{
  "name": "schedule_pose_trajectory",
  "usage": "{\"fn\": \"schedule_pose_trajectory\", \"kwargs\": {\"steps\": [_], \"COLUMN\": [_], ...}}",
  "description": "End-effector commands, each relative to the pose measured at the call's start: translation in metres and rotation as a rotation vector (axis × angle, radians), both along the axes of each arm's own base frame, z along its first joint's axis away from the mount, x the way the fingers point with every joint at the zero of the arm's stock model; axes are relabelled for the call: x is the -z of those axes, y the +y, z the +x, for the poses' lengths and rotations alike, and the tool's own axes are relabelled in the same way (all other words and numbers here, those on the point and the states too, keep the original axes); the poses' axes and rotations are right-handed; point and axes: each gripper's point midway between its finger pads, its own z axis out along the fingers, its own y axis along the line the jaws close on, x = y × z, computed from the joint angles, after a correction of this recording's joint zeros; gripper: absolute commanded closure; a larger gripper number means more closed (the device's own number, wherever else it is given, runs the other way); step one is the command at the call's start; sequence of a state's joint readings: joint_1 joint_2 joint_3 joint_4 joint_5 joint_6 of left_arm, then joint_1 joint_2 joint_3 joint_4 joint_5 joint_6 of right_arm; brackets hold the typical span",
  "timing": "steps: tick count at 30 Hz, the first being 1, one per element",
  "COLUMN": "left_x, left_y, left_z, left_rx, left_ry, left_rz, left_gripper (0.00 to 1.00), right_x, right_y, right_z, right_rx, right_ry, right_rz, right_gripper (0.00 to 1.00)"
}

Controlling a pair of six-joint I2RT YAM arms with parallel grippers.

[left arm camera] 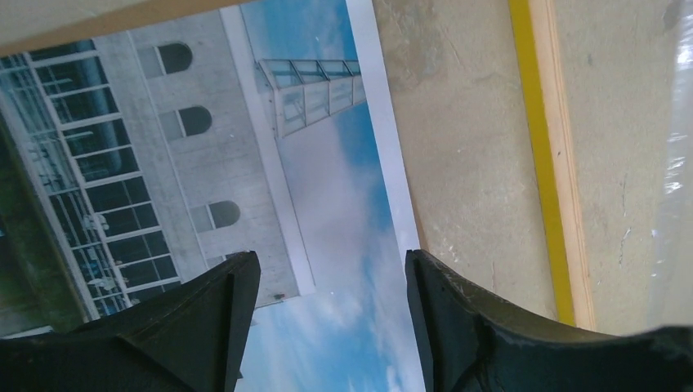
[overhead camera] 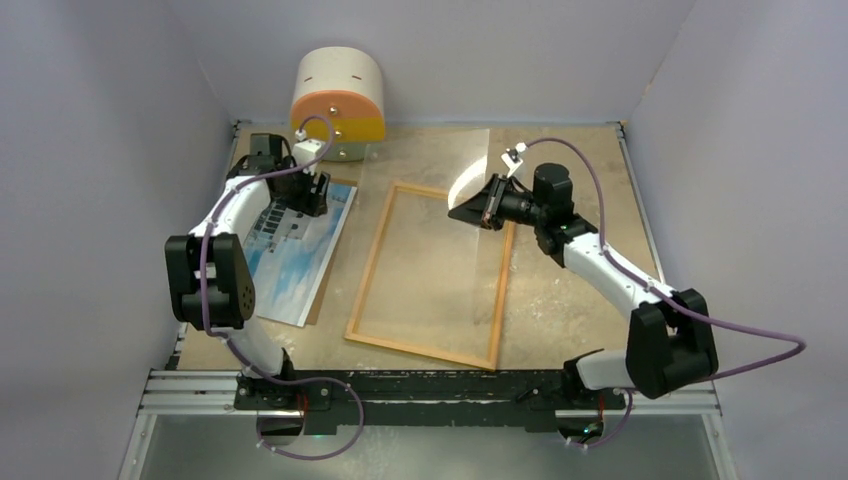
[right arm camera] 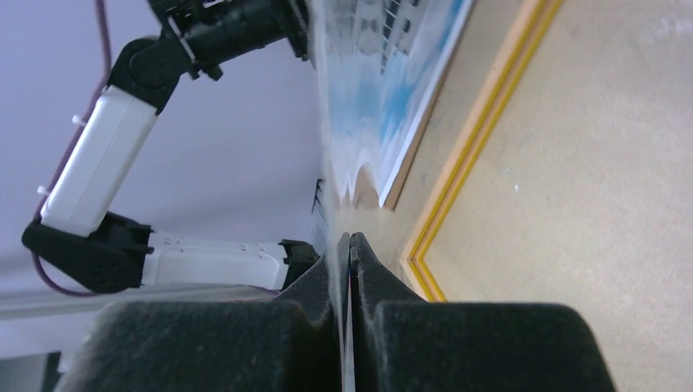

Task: Put the photo into the frame
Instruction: Place the photo frame item in the photo frame.

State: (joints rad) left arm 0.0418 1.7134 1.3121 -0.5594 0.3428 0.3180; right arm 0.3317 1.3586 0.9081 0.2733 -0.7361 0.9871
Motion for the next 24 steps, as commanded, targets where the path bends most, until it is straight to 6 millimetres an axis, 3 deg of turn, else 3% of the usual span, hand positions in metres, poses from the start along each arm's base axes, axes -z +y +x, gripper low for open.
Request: {"fn": "schedule_pose_trajectory", "kwargs": {"steps": [1,3,10,19,24], "left_x": [0.016,0.026,0.046,0.052,0.054], "left_y": [-0.002,-0.003,-0.015,-0.038,-0.048], "left_z": [-0.006,-0.013,-0.031,-0.038,-0.040], "left_rx": [0.044,0.055,0.107,0.160,0.178], "left_ry": [0.006,0.025,0.071,0.088,0.089], "left_rz": [0.015,0.006,-0.008,0.001,0.006], "left_gripper": [0.31,0.29,0.27,0.26,0.26], "right_x": [0.039,0.060,0.098,0.137,0.146], "right_y": [-0.005,-0.007,-0.019,-0.047,-0.051], "right_z": [0.002,-0.001,-0.007,-0.013,-0.016], "right_rx": [0.056,0.070,0.112,0.180,0.166], "right_ry": [0.151,0.208,0.279,0.323,0.338], "right_rz": [0.044,0.042,0.006,-0.072,-0.074], "right_gripper": [1.00,1.00,1.00,1.00,1.00]}}
